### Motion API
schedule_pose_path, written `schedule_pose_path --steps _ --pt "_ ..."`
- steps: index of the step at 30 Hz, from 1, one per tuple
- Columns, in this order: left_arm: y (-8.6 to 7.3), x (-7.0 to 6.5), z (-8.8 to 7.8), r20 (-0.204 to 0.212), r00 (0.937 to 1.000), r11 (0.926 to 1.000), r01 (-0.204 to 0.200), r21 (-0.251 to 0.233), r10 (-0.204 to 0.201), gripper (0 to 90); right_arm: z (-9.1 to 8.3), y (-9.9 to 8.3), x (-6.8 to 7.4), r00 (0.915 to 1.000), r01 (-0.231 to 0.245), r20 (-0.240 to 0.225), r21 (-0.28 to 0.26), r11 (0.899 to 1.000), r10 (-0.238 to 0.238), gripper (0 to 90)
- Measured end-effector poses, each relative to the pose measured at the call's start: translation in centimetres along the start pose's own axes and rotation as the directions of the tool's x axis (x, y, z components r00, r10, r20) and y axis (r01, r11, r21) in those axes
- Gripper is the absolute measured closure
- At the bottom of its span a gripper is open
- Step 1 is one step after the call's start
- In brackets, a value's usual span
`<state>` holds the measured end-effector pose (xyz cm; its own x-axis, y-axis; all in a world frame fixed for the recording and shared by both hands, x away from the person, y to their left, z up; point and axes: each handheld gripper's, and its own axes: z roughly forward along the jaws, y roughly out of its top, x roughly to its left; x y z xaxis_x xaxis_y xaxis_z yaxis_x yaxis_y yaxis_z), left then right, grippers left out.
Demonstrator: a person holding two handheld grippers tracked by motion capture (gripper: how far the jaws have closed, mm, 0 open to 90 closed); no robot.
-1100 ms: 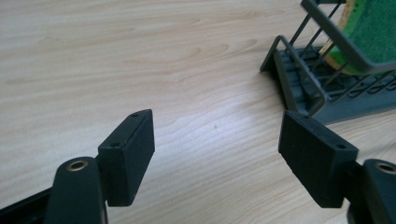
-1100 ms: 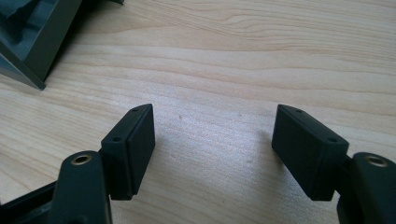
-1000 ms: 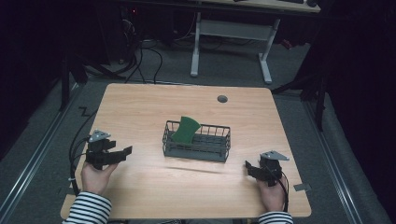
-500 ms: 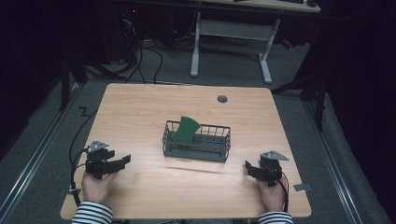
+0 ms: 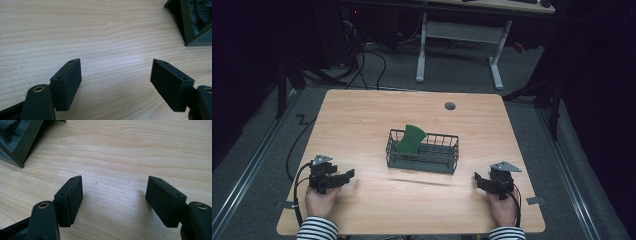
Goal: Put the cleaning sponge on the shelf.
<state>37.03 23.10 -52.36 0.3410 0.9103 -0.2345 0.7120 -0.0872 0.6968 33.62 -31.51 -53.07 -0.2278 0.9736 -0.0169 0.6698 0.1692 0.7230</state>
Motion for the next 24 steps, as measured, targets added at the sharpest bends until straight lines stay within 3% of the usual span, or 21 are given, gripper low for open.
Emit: schedule_pose_path --steps 5,11,14,15,18,24 --pt "-0.2 0.0 0.4 -0.026 0.9996 1.0 -0.008 0.0 0.008 25.5 0.0 0.0 0.0 1.0 0.0 0.001 0.0 1.0 0.0 30.1" --pt "-0.4 -0.2 0.8 -0.092 0.9941 0.9982 -0.059 -0.01 0.058 25.3 0.0 0.0 0.0 1.0 0.0 0.0 0.0 1.0 0.0 30.0" --pt "-0.6 -0.5 1.1 -0.13 0.9865 0.9944 -0.104 -0.021 0.1 25.0 0.0 0.0 0.0 1.0 0.0 0.0 0.0 1.0 0.0 30.1" --pt "-0.9 -0.7 1.3 -0.148 0.9809 0.9908 -0.132 -0.032 0.126 24.8 0.0 0.0 0.0 1.0 0.0 0.0 0.0 1.0 0.0 30.1" --pt "-0.9 -1.0 1.4 -0.168 0.9751 0.9885 -0.15 -0.019 0.145 24.5 0.0 0.0 0.0 1.0 0.002 0.001 -0.001 1.0 -0.002 30.1" --pt "-0.9 -0.9 1.4 -0.162 0.9771 0.9895 -0.143 -0.024 0.137 24.5 0.0 0.0 0.0 1.0 0.002 0.0 0.0 1.0 -0.002 30.0"
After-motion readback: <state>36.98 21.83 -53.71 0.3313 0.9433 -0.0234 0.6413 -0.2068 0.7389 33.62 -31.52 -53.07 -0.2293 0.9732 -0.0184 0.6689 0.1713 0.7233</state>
